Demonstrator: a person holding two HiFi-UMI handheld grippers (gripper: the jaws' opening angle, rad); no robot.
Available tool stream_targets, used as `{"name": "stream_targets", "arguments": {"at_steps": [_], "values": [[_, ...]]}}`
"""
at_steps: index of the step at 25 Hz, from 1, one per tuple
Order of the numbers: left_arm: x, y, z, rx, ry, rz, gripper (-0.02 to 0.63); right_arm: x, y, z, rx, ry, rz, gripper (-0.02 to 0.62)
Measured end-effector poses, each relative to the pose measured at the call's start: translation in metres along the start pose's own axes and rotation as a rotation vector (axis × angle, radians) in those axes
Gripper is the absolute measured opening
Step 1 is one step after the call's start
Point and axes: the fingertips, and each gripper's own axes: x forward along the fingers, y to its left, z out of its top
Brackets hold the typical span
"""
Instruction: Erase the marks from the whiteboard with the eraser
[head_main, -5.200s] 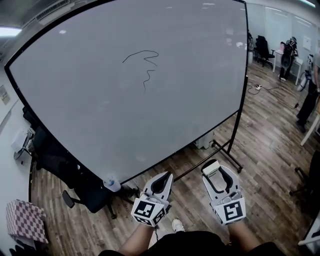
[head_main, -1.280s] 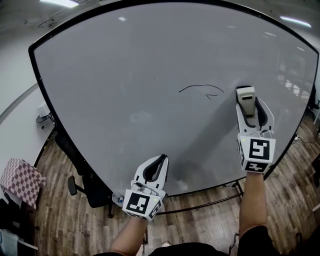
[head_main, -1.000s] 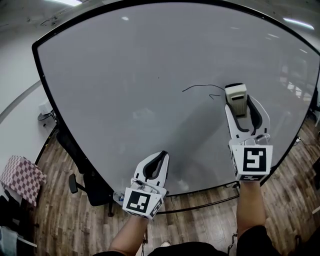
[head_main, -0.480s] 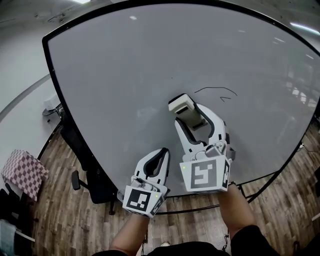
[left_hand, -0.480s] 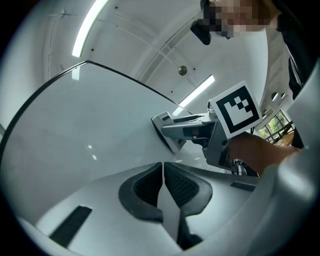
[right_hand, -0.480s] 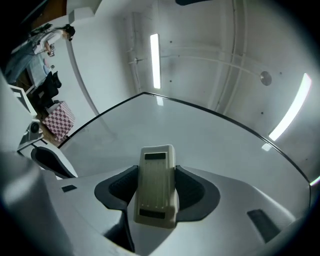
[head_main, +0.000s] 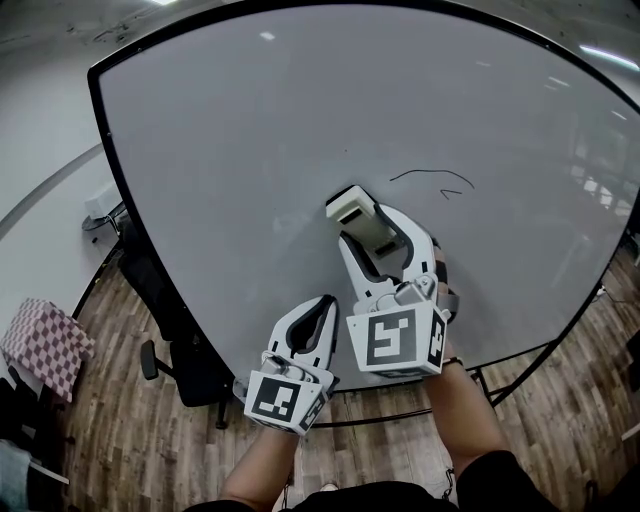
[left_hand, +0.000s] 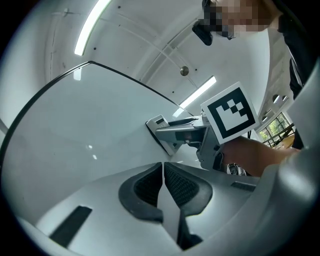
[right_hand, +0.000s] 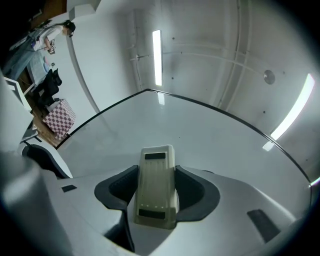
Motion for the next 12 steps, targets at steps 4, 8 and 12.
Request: {"name": "stream_targets", "arguments": {"at_steps": [4,8,12], "values": [[-0.001,-0.003,0.001,-0.001,-0.014,-0.005,0.028,0.000,-0.004,0.000,0.019,-0.008,-0.005,0.253],[0.002,-0.004,-0.003,-0.002,-0.006,-0.002,0.028,0.000,-0.007,-0.002,0.024,-0.010,0.000,0.253],[0.003,-0.007,-0.005,-0.003,0.000,-0.008,0.028,0.000,-0.015,-0.001,0.020,-0.033,-0.016,0.253]]}}
